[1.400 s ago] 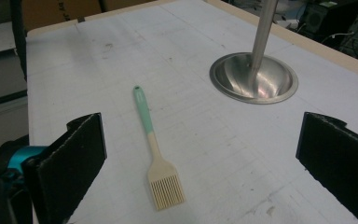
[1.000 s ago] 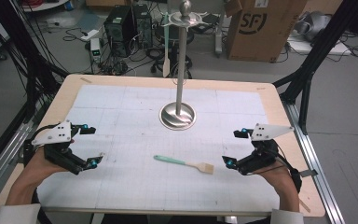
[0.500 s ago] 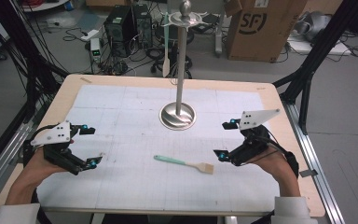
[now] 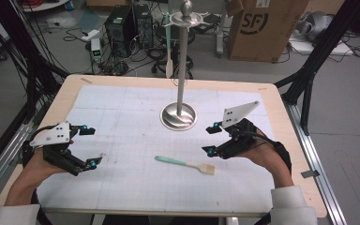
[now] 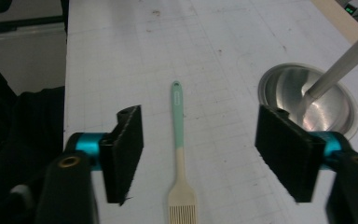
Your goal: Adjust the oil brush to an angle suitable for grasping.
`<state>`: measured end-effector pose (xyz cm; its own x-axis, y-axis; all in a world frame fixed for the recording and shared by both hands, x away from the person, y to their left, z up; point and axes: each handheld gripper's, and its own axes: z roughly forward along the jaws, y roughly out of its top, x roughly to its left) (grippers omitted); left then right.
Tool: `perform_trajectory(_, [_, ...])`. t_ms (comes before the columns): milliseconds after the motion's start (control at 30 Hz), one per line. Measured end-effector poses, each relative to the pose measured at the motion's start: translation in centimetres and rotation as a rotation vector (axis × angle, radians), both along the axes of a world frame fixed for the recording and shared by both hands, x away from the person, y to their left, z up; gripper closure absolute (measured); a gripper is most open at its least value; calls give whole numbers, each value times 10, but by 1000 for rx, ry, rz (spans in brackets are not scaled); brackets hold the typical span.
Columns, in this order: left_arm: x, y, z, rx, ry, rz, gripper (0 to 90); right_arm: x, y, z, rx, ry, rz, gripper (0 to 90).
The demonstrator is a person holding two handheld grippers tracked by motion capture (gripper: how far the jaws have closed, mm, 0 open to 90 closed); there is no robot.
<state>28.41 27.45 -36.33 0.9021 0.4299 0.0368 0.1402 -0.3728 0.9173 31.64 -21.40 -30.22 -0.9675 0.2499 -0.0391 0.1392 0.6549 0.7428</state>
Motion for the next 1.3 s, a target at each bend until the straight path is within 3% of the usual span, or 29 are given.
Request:
perform_trajectory(67, [0, 0, 0, 2, 0, 0, 16, 1, 4, -3, -26, 30, 35, 570])
perform_trajectory(167, [0, 0, 0, 5, 0, 1, 16, 4, 11, -7, -67, 39, 37, 698])
perform_trajectory(367, [0, -1, 0, 9, -2, -5, 16, 10, 24, -15, -110, 68, 36, 884])
perform_trajectory(733, [-1, -1, 1, 8, -7, -10, 16, 15, 40, -32, -194, 91, 25, 890])
perform_trajectory(1300, [-1, -2, 0, 11, -4, -8, 16, 16, 54, -65, -240, 135, 86, 890])
